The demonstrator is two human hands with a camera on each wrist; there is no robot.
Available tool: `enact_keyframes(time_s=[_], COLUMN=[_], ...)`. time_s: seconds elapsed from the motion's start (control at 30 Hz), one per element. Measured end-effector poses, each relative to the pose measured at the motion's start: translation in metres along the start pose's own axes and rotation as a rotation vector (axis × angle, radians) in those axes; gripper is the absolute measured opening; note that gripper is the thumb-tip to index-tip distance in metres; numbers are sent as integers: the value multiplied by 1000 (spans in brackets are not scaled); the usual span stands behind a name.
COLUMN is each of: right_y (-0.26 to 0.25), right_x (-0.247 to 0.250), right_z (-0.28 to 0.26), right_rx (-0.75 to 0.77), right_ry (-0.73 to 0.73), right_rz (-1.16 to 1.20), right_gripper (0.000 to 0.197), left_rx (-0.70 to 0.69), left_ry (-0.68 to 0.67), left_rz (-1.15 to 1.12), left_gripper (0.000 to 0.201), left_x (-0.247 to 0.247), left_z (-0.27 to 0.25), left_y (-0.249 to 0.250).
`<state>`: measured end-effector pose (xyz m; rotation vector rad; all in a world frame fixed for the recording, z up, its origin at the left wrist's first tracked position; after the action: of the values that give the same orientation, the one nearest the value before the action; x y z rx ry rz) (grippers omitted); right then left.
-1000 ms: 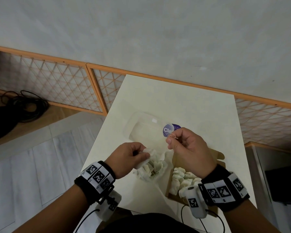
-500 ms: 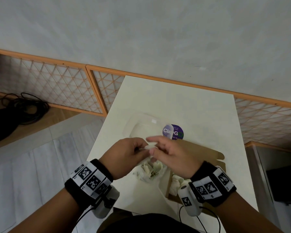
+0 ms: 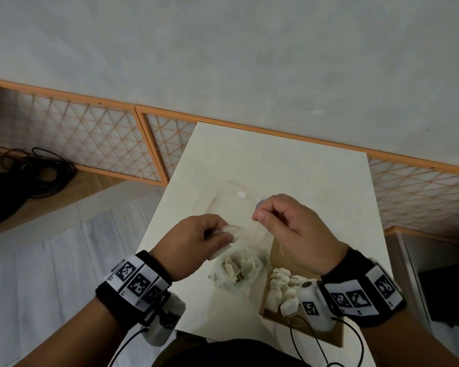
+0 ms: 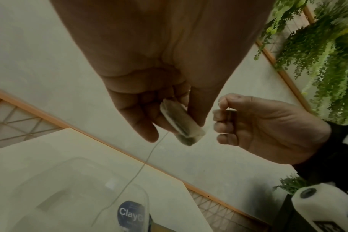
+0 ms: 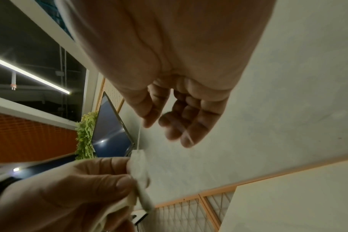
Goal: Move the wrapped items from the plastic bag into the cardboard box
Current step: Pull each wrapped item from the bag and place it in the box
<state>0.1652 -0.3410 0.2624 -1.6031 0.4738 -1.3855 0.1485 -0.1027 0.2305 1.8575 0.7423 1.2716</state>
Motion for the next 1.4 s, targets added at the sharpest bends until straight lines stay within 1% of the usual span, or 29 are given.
enact_keyframes(time_s=[0.03,0.1,0.13,0.17,0.23,0.37,0.5,0.6,0.8,0.87,0.93,1.0,1.07,1.13,1.23,1.3,1.4], right_y=[-4,-12,-15,-18,-22,-27,-35,-37,-38,-39,-40,-42,-41,-41,-41,-42,-43], right_x=[1,3,4,5,7,10,12,13,16,17,16,14,13,12,11,9,7], right_z=[0,-1,-2,-2,-3,-7,-11,-14,-18,-19,-19,-18,-18,-17,-16,-17,-18], right_rx=[-11,-76,-106,-124,-141,-179,-231,-251,-232,-226,-224,-220,-222,-231,-237,-227,-207], right_ry=[16,30,32,39,58,97,140,165,170,167,156,148,146,153,144,132,130], right_rz=[41,170,222,250,274,280,386,429,469,472,468,455,442,433,425,430,437], right_gripper=[15,18,19,20,19,19,21,19,23,23,22,22,22,23,23,23,23], left_rx=[-23,-57,-57,-59,-54,-99,-180,-202,-121,-122,-138,-144,-147,-157,-226,-236,-191], left_ry=[3,12,19,30,55,65,29,12,82,70,48,43,68,123,174,175,177], left_rz=[-59,-193,-258,-314,-386,-533,-615,-632,-613,-572,-556,-547,-523,-512,-541,-552,-546], left_gripper=[9,38,48,52,46,24,15,17,42,40,29,24,27,36,49,47,34], left_x=[-2,-5,-6,-6,-5,-6,-13,-19,-26,-27,-28,-28,-28,-28,-27,-25,-24], left_z=[-1,-1,-1,-1,-1,-2,-4,-2,1,0,-2,-2,-2,-4,-8,-8,-3], left_y=[3,8,11,14,20,32,45,47,43,43,41,40,39,40,41,40,38])
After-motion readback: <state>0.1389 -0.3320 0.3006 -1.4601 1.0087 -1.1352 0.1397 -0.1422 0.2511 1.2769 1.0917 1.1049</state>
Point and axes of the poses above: each hand's wrist, its own z-axis towards the middle knuckle, its own x-axis out of the back of the hand, y = z × x, the point moved 1 cm from there along z, towards the middle knuckle
